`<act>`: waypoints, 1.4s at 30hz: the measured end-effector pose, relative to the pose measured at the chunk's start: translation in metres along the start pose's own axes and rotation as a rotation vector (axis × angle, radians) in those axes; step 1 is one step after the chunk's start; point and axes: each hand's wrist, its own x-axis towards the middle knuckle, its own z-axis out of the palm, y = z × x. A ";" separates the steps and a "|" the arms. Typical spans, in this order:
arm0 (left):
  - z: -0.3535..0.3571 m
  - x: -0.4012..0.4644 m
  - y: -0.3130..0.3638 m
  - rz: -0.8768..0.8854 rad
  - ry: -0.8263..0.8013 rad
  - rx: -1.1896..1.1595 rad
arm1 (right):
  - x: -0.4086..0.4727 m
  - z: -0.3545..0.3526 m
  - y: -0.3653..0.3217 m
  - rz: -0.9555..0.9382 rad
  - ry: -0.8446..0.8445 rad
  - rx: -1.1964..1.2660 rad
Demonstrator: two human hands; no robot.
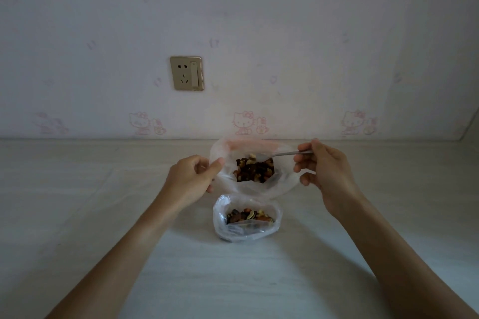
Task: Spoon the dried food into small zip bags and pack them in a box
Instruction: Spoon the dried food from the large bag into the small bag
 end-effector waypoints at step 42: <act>-0.006 -0.042 -0.009 0.001 -0.325 0.024 | -0.013 -0.015 0.003 0.063 -0.093 -0.610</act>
